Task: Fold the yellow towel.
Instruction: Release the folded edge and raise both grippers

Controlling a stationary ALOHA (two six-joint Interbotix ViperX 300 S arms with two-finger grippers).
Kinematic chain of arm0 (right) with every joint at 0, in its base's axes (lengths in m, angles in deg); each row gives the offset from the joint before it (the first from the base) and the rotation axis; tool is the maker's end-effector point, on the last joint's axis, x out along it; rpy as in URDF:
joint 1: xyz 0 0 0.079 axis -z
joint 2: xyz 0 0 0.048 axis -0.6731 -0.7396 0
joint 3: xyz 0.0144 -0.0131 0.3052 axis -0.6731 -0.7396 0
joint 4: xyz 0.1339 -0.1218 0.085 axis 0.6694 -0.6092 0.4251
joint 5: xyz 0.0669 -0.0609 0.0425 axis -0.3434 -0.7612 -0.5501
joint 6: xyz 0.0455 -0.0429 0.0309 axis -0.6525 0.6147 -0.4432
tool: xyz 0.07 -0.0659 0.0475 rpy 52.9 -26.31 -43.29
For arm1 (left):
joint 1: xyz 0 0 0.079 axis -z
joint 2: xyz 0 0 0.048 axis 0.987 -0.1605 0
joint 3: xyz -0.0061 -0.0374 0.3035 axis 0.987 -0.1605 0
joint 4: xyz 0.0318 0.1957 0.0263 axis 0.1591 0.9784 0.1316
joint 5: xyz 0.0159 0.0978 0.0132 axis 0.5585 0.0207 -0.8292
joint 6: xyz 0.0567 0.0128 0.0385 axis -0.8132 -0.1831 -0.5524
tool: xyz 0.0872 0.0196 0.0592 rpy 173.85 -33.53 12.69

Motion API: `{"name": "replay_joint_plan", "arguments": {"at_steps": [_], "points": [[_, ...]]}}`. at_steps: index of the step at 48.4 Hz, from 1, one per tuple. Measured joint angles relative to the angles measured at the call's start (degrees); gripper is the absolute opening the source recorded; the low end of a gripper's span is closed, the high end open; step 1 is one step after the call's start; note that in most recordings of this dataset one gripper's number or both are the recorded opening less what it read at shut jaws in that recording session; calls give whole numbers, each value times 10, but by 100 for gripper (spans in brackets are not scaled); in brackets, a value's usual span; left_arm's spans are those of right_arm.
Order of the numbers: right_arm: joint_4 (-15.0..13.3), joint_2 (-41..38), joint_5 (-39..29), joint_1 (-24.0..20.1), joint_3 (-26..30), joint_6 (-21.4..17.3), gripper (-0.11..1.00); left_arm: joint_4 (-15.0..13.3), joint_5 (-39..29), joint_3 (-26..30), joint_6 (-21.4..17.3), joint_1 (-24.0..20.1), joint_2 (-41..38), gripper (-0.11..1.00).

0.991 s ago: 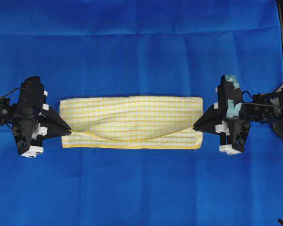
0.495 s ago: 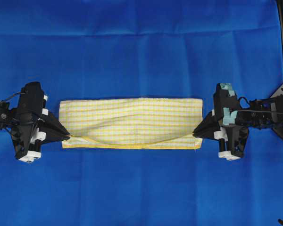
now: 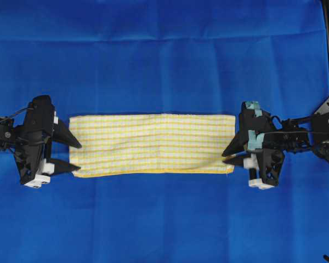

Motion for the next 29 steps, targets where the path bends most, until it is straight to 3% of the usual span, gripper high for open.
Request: {"name": "replay_joint_plan", "arguments": {"at_steps": [4, 7, 12, 21, 29], "points": [[-3, 11, -3, 0, 3, 6, 74, 0, -18, 3, -5, -7, 9, 71], [-9, 25, -4, 0, 3, 9, 83, 1, -32, 8, -9, -18, 22, 67], [-21, 56, -6, 20, 0, 11, 76, 2, -52, 18, -16, -52, 41, 65], [-26, 86, -22, 98, -18, 11, 78, 4, -63, 23, -56, -116, 47, 65], [-39, 66, -38, 164, -18, 11, 78, 4, -65, 31, -96, -159, 28, 64]]}}
